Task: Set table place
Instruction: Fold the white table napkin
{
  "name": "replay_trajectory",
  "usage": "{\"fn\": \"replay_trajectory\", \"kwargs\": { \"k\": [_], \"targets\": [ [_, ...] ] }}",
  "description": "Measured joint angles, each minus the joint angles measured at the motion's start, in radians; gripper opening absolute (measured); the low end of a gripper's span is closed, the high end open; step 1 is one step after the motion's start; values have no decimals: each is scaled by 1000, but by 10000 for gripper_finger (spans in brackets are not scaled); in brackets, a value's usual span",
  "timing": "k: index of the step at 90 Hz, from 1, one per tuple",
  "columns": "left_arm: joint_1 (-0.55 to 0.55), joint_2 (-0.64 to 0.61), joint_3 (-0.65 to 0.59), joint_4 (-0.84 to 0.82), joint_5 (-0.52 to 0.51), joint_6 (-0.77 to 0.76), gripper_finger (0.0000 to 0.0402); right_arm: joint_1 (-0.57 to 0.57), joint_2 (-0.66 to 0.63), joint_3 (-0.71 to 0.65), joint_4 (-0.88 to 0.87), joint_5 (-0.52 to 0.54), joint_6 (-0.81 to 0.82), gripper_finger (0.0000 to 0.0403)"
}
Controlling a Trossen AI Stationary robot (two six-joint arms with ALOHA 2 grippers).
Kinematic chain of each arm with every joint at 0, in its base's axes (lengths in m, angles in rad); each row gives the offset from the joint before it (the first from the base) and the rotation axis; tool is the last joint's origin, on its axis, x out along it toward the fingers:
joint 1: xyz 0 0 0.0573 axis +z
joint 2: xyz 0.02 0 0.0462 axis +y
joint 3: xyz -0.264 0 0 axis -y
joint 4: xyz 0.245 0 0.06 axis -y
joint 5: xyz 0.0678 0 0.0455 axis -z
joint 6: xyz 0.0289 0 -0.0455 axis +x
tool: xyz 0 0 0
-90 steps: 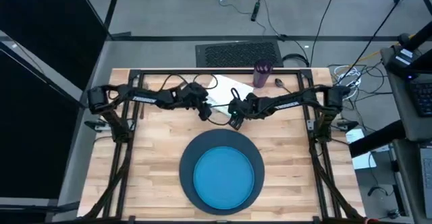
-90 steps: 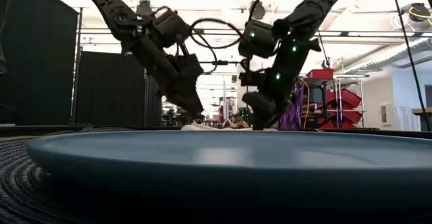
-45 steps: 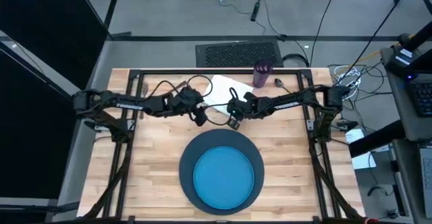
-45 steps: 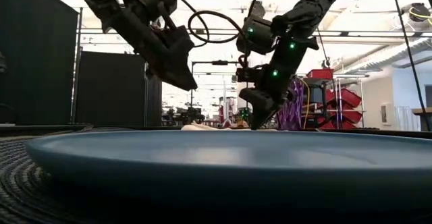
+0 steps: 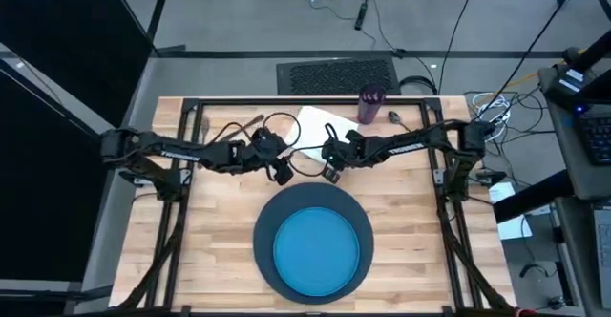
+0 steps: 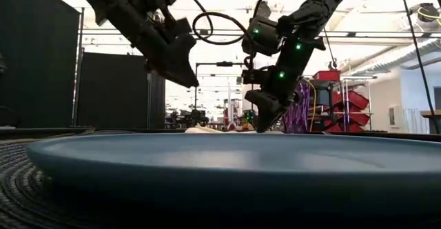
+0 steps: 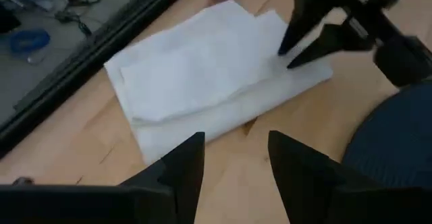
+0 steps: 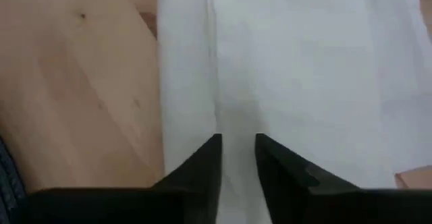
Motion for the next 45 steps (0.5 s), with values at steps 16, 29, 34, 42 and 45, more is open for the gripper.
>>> {"fn": "replay_trajectory", "kwargs": {
  "k": [16, 29, 34, 42, 45],
  "targets": [
    [-47, -27, 0, -38, -115, -30, 151, -17, -10, 0, -59, -11, -19, 166],
    [-71, -26, 0, -78, -157, -53, 151, -23, -5, 0, -61, -72, -19, 175],
    [-77, -26, 0, -78, -159, -53, 151, -22, -5, 0, -59, -71, -19, 172],
    [-87, -26, 0, -75, -160, -52, 151, -27, -5, 0, -60, -71, -13, 161],
    [-90, -26, 0, -75, -164, -52, 151, -30, -5, 0, -60, -70, -11, 155]
  ]
}}
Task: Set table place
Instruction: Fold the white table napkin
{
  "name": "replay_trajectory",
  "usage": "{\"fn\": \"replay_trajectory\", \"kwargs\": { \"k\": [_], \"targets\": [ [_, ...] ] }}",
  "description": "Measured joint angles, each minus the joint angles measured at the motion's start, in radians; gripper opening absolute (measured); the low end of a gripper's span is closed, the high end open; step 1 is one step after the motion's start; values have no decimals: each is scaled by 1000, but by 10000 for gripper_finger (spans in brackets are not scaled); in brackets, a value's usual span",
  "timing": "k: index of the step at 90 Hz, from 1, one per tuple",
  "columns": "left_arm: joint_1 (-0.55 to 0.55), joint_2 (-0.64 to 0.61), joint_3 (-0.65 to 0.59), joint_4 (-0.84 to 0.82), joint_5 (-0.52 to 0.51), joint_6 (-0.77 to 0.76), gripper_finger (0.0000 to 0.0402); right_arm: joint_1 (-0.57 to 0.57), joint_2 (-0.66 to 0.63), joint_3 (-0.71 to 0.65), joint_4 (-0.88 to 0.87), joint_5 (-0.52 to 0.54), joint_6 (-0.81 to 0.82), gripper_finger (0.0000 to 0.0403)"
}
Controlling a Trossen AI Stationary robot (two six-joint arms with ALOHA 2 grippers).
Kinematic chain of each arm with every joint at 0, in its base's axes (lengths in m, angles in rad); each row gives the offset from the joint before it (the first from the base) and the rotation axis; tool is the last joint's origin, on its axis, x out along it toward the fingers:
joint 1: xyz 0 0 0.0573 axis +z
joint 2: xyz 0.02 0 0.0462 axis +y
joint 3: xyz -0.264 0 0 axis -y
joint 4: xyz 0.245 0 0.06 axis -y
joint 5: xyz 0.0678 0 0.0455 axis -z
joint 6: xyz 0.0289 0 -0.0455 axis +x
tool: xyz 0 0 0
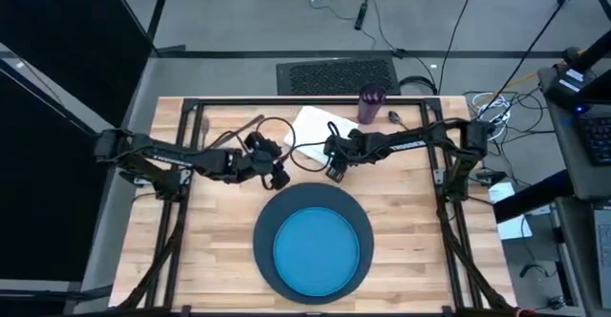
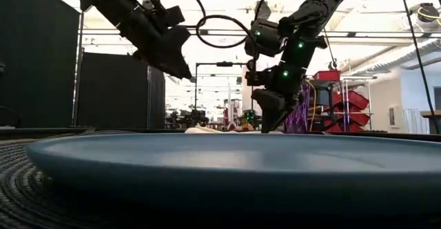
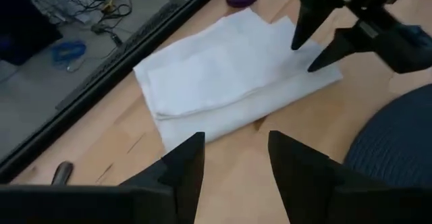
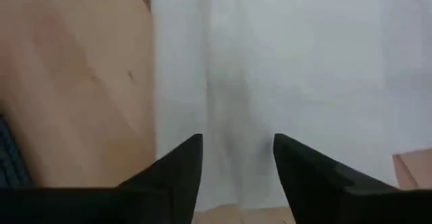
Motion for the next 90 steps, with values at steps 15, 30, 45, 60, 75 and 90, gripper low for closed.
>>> {"fn": "replay_trajectory", "kwargs": {
  "k": [15, 30, 45, 60, 75, 90],
  "targets": [
    [-11, 0, 0, -2, -8, 25, 151, -11, 0, 0, 2, 3, 0, 87],
    [-12, 0, 0, -4, -9, 33, 151, -16, 0, 0, 2, -7, -13, 9],
    [-12, 0, 0, -4, -9, 35, 151, -17, 0, 0, 17, 29, -34, 1],
    [-12, 0, 0, -4, -9, 34, 151, -40, -3, 0, 18, 82, -42, 0],
    [-12, 0, 0, -4, -9, 33, 151, -83, -3, 0, 22, 141, -37, 0],
    [-12, 0, 0, -4, -12, 34, 151, -119, -3, 13, 23, 207, 2, 0]
  ]
}}
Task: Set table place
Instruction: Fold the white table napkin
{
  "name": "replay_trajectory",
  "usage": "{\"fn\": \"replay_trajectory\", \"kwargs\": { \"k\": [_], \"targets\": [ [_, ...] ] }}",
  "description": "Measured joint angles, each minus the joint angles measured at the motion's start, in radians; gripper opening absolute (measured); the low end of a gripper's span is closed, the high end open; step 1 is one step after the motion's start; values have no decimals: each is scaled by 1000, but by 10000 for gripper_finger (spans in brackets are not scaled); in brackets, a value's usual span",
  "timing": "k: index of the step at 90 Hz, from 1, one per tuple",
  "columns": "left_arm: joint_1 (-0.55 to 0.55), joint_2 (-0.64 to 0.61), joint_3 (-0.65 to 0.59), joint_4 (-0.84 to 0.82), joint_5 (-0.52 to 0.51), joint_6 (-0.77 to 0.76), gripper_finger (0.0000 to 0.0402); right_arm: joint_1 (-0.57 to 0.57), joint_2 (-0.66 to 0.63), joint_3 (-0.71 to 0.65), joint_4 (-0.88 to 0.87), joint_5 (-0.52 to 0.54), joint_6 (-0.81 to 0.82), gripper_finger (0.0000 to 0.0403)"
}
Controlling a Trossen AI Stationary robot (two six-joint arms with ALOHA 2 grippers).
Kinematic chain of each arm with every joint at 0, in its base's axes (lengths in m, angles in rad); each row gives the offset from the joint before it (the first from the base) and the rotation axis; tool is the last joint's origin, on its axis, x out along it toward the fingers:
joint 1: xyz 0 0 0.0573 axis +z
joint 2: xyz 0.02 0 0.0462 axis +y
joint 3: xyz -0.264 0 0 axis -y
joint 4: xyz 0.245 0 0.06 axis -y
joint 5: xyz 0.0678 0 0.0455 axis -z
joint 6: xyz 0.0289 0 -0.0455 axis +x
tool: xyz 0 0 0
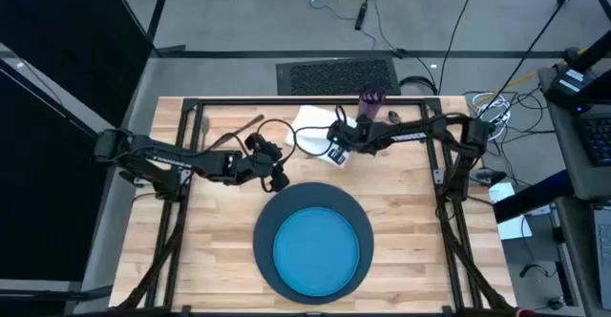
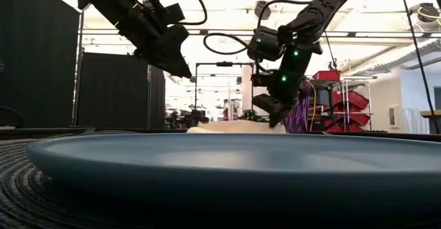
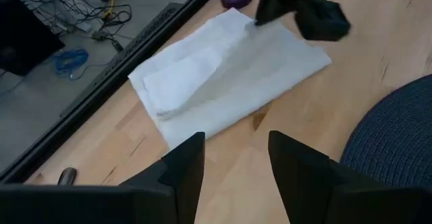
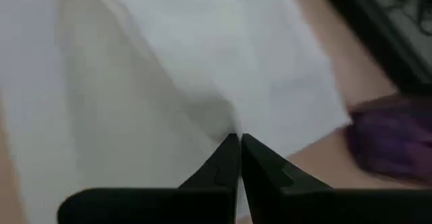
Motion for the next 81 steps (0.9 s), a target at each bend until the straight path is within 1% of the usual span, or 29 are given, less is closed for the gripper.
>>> {"fn": "replay_trajectory", "kwargs": {
  "k": [9, 30, 41, 50, 61, 70, 81],
  "targets": [
    [0, 0, 0, 0, -1, 0, 151, -18, 0, 25, 1, 14, 21, 0],
    [0, 0, 0, -2, -1, 1, 151, -44, -2, 101, -40, 85, 73, 0],
    [0, 0, 0, -18, -9, 1, 151, -62, -2, 129, -79, 94, 92, 0],
    [0, 0, 0, -19, -15, 2, 151, -72, -2, 130, -99, 90, 99, 0],
    [0, 0, 0, -19, -15, 1, 151, -86, 0, 130, -129, 41, 120, 0],
    [0, 0, 0, -18, -15, 0, 151, -88, 2, 130, -135, 30, 117, 1],
    [0, 0, 0, -17, -15, -1, 151, -88, 2, 130, -127, 26, 96, 19]
  ]
}}
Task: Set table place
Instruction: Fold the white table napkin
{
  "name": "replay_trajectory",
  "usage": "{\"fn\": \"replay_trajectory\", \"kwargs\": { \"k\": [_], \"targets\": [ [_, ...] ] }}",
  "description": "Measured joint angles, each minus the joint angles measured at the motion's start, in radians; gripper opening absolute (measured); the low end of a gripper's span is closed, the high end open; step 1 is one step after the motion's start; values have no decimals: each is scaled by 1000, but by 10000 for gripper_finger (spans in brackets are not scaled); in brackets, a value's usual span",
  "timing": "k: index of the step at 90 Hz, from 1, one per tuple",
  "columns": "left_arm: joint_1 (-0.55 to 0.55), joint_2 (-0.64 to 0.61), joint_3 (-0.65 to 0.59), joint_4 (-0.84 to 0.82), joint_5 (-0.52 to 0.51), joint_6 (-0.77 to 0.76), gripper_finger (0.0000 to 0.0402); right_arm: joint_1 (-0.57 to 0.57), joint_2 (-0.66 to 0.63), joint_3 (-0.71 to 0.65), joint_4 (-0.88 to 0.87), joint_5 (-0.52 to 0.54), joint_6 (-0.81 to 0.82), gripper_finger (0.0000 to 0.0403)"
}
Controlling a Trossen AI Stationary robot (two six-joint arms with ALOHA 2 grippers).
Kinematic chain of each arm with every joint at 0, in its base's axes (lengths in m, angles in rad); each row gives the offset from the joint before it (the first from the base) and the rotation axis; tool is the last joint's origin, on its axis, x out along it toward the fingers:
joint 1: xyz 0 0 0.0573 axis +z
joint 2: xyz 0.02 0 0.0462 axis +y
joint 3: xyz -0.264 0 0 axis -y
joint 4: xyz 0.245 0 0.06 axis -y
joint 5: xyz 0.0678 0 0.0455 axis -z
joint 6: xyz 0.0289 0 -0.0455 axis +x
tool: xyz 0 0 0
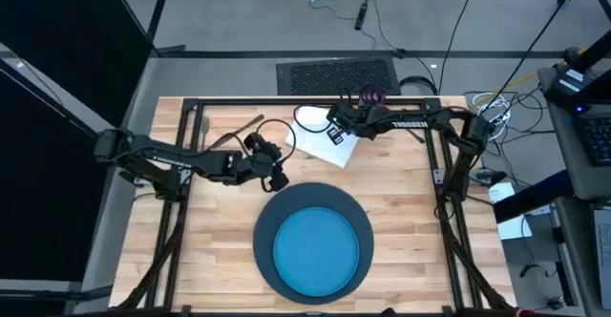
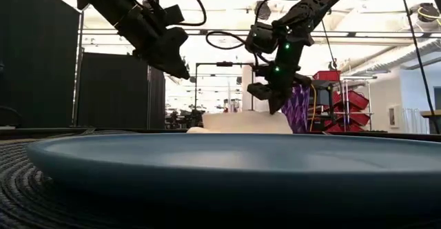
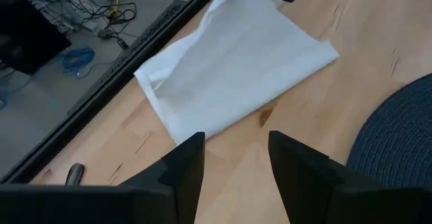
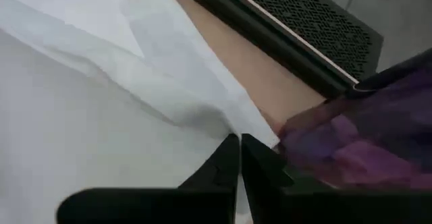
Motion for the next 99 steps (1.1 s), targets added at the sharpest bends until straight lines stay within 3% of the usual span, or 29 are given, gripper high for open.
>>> {"fn": "replay_trajectory", "kwargs": {
  "k": [42, 54, 72, 99],
  "targets": [
    [0, 0, 0, 2, 0, -6, 151, -35, 0, 0, 22, 0, 17, 134],
    [0, 0, 0, 2, 0, -5, 151, -16, 1, 0, 73, -21, -23, 144],
    [0, 0, 0, -2, 1, 0, 151, 70, 0, 0, 121, -240, -34, 145],
    [0, 0, 0, -3, 1, 0, 151, 168, 0, 0, 121, -234, -45, 146]
  ]
}}
